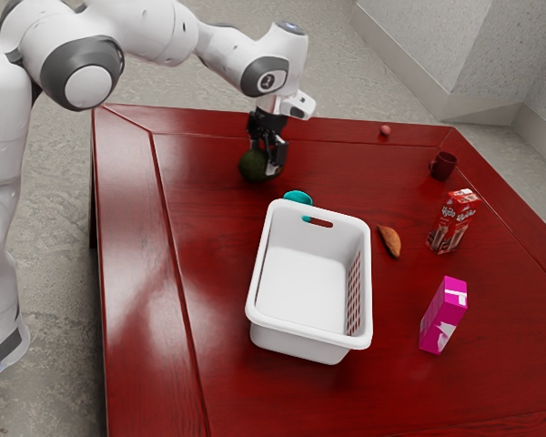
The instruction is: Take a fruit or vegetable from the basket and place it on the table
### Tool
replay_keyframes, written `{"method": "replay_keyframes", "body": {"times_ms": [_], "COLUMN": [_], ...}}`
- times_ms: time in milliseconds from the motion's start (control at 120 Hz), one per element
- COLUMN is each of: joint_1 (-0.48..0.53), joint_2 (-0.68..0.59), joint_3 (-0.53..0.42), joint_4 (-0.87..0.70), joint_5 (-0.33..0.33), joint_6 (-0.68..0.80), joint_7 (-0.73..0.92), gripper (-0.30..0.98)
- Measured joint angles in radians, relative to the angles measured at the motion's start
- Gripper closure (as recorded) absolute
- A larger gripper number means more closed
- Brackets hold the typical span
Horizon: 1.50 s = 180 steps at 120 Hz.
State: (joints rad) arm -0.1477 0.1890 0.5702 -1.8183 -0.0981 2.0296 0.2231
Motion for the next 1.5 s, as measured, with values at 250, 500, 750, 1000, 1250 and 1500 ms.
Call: {"method": "replay_keyframes", "body": {"times_ms": [250,500,750,1000,1250,1500], "joint_1": [0.000,0.037,0.074,0.177,0.202,0.293], "joint_2": [-0.001,-0.007,-0.008,0.000,-0.005,0.002], "joint_3": [-0.002,-0.035,-0.067,-0.195,-0.224,-0.340], "joint_4": [-0.001,-0.002,0.000,0.069,0.121,0.141], "joint_5": [-0.009,-0.002,-0.006,0.015,0.050,0.071], "joint_6": [0.009,0.002,-0.023,-0.070,-0.154,-0.218], "joint_7": [-0.003,-0.005,-0.005,-0.004,-0.005,-0.016], "gripper": [0.08,0.12,0.06,0.08,0.09,0.04]}}
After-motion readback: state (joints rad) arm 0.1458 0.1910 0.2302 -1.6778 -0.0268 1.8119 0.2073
